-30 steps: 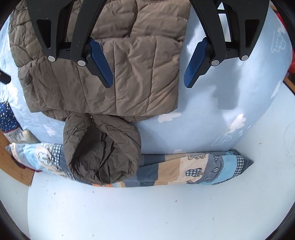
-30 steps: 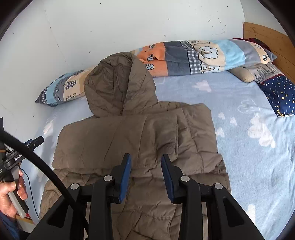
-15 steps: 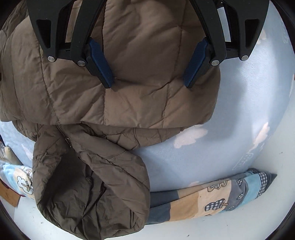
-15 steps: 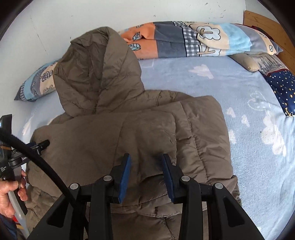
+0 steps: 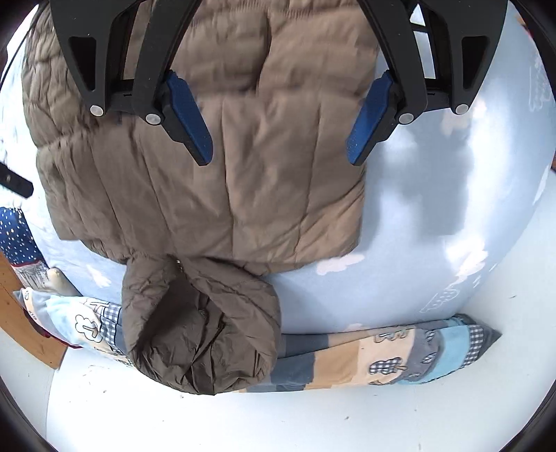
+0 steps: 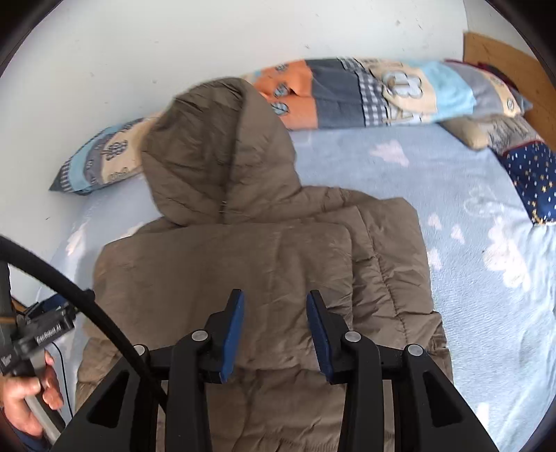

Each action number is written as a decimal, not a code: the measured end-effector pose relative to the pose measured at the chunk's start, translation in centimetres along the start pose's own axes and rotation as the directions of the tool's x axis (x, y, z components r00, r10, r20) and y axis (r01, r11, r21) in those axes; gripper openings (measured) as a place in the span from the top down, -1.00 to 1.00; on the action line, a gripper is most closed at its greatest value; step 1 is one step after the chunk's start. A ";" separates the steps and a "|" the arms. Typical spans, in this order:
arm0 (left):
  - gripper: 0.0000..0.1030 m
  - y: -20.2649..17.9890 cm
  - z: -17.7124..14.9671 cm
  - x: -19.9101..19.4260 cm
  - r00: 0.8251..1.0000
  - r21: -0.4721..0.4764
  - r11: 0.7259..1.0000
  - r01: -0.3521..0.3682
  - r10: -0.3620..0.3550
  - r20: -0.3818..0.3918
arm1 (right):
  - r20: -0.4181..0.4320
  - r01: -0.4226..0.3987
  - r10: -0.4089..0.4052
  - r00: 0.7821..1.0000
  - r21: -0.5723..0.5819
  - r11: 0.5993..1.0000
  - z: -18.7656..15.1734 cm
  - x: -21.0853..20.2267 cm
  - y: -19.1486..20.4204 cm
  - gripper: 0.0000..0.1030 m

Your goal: Fold large clothes

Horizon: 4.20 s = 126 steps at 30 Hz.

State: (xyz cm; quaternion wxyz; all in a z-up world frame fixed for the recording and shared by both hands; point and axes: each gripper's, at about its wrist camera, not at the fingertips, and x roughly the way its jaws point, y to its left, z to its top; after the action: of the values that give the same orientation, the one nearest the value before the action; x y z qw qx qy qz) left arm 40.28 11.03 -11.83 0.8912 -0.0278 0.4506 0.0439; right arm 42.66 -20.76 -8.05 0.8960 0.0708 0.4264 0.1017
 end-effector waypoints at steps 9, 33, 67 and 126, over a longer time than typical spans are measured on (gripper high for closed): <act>-0.53 1.3 -2.8 -0.5 1.000 -0.054 0.998 -0.021 0.022 0.016 | -0.074 -0.026 0.025 0.997 -0.018 0.999 -7.3 -2.6 1.3 0.19; -0.62 0.6 -2.7 5.7 0.987 -0.017 0.999 -0.048 0.045 -0.156 | -0.267 0.021 -0.003 0.964 0.064 0.998 -6.9 5.1 -2.9 0.04; -0.63 3.4 3.7 4.6 0.996 -0.099 0.991 0.084 -0.080 0.051 | -0.013 -0.134 0.133 0.991 -0.074 0.988 -1.1 -2.2 -1.9 -0.21; 0.35 1.7 7.1 1.6 0.796 -0.400 0.693 0.599 -0.567 0.210 | 0.249 0.003 0.079 0.965 -0.312 0.950 7.8 -5.5 2.7 0.88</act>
State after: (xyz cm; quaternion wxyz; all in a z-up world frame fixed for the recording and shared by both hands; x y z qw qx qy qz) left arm 46.70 13.47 -8.93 0.8428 -0.3715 0.3642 -0.1379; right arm 44.98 -19.78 1.53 0.9416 -0.0497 0.2834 0.1748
